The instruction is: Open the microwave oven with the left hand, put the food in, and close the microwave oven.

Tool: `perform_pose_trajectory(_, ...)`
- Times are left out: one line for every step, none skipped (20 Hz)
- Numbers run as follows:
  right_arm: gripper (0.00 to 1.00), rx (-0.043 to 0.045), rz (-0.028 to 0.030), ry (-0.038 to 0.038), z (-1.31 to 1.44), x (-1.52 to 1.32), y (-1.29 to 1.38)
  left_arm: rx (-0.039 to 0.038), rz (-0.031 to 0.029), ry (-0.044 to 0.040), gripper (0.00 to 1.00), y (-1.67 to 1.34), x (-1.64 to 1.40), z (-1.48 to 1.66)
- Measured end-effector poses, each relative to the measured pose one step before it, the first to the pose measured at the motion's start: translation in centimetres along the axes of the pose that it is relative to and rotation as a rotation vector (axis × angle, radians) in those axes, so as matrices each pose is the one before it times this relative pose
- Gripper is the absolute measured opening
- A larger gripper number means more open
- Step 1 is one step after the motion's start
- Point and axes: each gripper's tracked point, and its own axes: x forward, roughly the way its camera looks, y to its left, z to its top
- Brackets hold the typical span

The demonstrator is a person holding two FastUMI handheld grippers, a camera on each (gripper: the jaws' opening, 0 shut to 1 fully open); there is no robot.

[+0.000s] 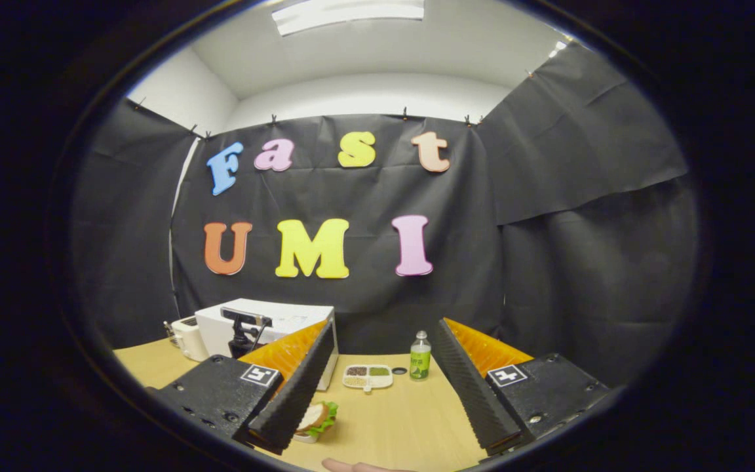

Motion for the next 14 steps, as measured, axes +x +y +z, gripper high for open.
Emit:
perform_pose_trajectory(1.0, -0.00579, 0.00744, 0.00126, -0.109, 0.014, 0.199, 0.00637, -0.00881, -0.01391, 0.76, -0.315, -0.107, 0.211)
perform_pose_trajectory(0.95, -0.00645, 0.00542, -0.00089, -0.059, -0.086, 0.162, 0.01592, -0.00486, 0.00569, 0.63, -0.356, 0.298, -0.161)
perform_pose_trajectory(0.95, -0.00565, 0.00317, -0.0044, 0.196, -0.131, 0.103, 0.02156, -0.0254, -0.00074, 0.5, -0.815, 0.006, 0.119)
perform_pose_trajectory(0.95, -0.00669, 0.00418, -0.00711, 0.102, -0.182, 0.178, 0.02915, 0.01584, 0.00798, 0.2, 0.221, -0.227, 0.047)
perform_pose_trajectory(1.0, -0.0081, 0.00489, -0.00997, 0.268, -0.256, 0.148, -0.0006, 0.0076, 0.01375, 0.19, 0.235, -0.401, -0.229)
perform_pose_trajectory(1.0, -0.00904, 0.00372, -0.01071, 0.22, -0.26, 0.073, -0.02734, -0.00446, -0.00154, 0.1, -0.142, 0.512, 0.027)
perform_pose_trajectory(0.95, -0.00724, 0.00106, -0.00944, 0.222, -0.137, 0.008, -0.0229, -0.01242, 0.0145, 0.1, -0.151, 0.06, -0.136)
perform_pose_trajectory(1.0, -0.00437, -0.00049, -0.00691, 0.06, -0.219, -0.03, -0.01845, -0.01129, 0.0017, 0.1, -0.009, -0.332, 0.041)
perform_pose_trajectory(1.0, -0.00207, -0.0003, -0.00365, 0.062, -0.155, -0.006, -0.00328, -0.00767, 0.00856, 0.1, -0.141, -0.007, -0.134)
perform_pose_trajectory(0.95, -0.00032, 0.0001, -0.00069, -0.053, -0.062, -0.016, 0.00161, -0.00503, 0.0011, 0.1, 0.069, -0.21, 0.001)
perform_pose_trajectory(0.95, 0.00212, -0.00043, 0.00055, -0.097, -0.079, -0.135, 0.01071, -0.00208, 0.00304, 0.1, 0.054, -0.029, -0.135)
perform_pose_trajectory(0.95, 0.00314, -0.00034, 0.00171, -0.225, 0.008, -0.16, -0.00205, 0.00687, 0.00344, 0.0, 0.059, -0.829, 0.169)
perform_pose_trajectory(0.95, 0.00313, 0.00101, 0.00134, -0.121, 0.004, -0.055, 0.0153, 0.00258, -0.02076, 0.0, 0.069, -0.599, 0.076)
perform_pose_trajectory(0.95, 0.00159, -0.00016, 0.00355, -0.289, 0.123, -0.059, 0.00775, -0.00781, 0.00307, 0.0, 0.055, -0.327, -0.237)
